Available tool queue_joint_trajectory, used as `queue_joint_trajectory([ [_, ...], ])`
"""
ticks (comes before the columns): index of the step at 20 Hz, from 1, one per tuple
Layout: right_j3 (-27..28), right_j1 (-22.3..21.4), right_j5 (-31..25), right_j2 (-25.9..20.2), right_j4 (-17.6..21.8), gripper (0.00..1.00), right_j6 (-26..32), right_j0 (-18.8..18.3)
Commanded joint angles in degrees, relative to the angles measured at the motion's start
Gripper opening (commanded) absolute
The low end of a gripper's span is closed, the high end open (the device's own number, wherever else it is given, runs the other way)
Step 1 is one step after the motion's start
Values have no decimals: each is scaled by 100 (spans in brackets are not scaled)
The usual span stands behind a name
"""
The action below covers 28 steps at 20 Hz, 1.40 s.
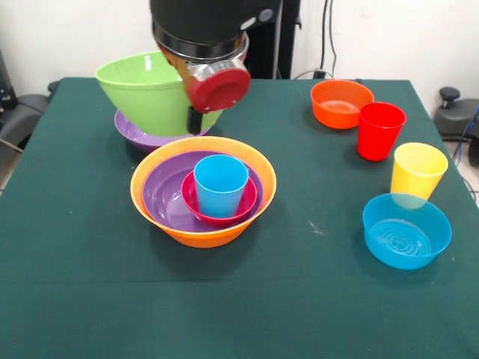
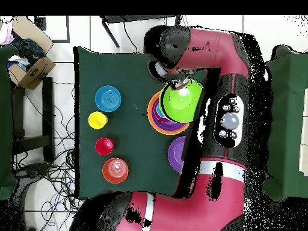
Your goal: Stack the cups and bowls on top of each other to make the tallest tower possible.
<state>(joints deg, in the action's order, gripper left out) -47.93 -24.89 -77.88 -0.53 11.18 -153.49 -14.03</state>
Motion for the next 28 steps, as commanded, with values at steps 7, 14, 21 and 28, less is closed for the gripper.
queue_joint_trajectory([
  [7,919,358,-1044,-479,258,0,1265,300],
  [14,1493,693,-1265,-510,287,0,1360,366],
  [21,1706,838,-1274,-472,203,0,1261,468],
  [28,1737,869,-1207,-372,158,0,1150,532],
])
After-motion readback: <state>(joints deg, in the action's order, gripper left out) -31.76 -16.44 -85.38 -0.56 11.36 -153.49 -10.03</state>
